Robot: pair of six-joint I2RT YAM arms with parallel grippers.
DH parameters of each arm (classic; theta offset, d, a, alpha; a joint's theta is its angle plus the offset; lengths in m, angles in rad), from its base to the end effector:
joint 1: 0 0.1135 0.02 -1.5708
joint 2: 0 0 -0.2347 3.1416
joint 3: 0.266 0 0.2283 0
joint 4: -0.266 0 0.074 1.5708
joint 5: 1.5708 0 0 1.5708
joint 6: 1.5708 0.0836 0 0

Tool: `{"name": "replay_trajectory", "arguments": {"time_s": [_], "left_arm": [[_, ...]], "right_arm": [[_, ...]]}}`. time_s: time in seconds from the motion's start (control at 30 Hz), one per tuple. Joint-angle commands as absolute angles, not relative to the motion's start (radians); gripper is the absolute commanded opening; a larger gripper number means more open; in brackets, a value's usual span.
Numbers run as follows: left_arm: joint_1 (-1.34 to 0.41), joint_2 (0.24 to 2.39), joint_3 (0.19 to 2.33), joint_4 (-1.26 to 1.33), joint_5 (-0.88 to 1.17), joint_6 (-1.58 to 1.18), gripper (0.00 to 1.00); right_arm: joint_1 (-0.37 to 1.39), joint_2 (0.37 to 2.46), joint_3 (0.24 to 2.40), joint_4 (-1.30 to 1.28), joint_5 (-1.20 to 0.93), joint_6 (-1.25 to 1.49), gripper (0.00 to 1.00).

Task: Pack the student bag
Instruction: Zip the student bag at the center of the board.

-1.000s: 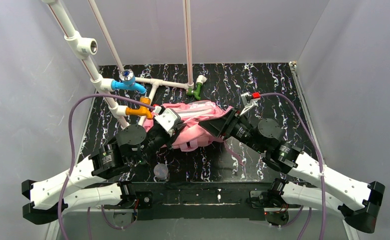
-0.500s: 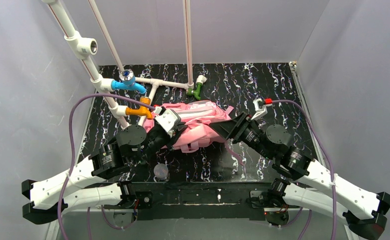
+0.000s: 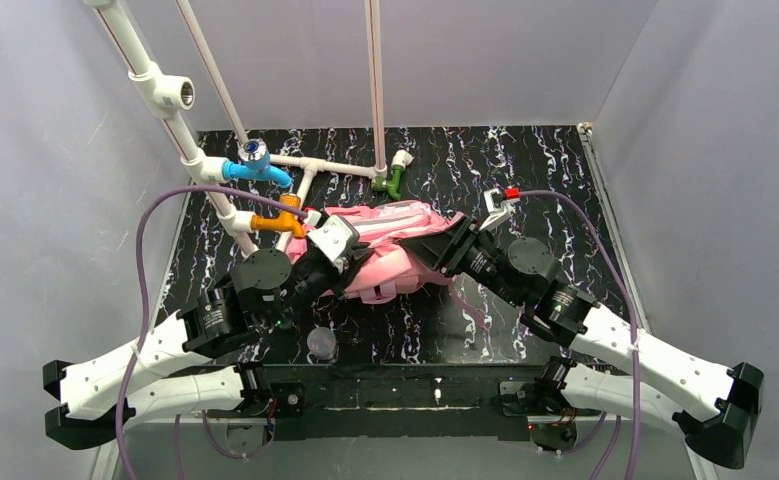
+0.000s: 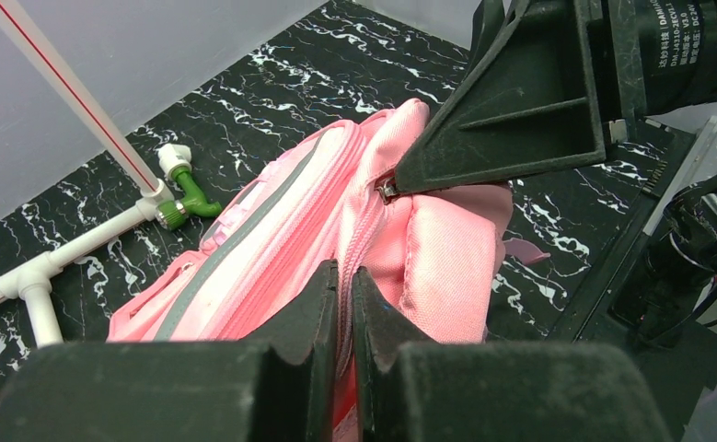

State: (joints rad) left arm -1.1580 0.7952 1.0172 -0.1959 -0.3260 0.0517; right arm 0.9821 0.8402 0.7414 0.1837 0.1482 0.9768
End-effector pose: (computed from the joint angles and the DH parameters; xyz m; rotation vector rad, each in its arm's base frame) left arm 0.1090 -0.1821 0.3921 0.6694 1.4307 -0.6220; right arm 0.1461 0.1966 0.3396 0.1303 1.6676 1.4379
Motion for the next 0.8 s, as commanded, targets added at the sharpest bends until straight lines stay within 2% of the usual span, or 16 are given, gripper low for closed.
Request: {"name": "replay_trajectory", "arguments": {"time_s": [0.0, 0.07, 0.17, 0.23, 0.33, 0.43, 0.5, 0.67, 0.77], "left_arm": [[-1.157, 0.761, 1.081, 0.024, -0.323, 0.025, 0.00], [-1.157, 0.764, 1.083, 0.026, -0.321, 0.026, 0.00], [-1.157, 0.764, 1.082, 0.024, -0.322, 0.029, 0.00], [-1.157, 0.764, 1.079, 0.024, -0.324, 0.030, 0.00], [-1.157, 0.765, 1.083, 0.019, -0.330, 0.041, 0.00], [-1.157, 0.763, 1.090, 0.015, -0.355, 0.054, 0.00], [-1.157, 0.759, 1.093, 0.014, -0.386, 0.066, 0.00], [-1.156, 0.739, 1.080, 0.037, -0.592, 0.128, 0.00], [-1.157, 0.706, 1.075, 0.051, -0.642, 0.212, 0.00]], "right_arm": [[0.976, 0.847, 0.766, 0.319, 0.109, 0.996, 0.45], [0.976, 0.842, 0.785, 0.287, 0.107, 0.980, 0.39], [0.976, 0.826, 0.808, 0.232, 0.107, 0.962, 0.37], [0.976, 0.818, 0.822, 0.204, 0.095, 0.953, 0.29], [0.976, 0.810, 0.838, 0.151, 0.075, 0.928, 0.25], [0.976, 0.795, 0.861, 0.050, 0.090, 0.864, 0.14], [0.975, 0.791, 0.881, -0.036, 0.111, 0.820, 0.01], [0.976, 0.757, 0.874, -0.190, 0.249, 0.711, 0.01], [0.975, 0.736, 0.834, -0.260, 0.354, 0.642, 0.01]]}}
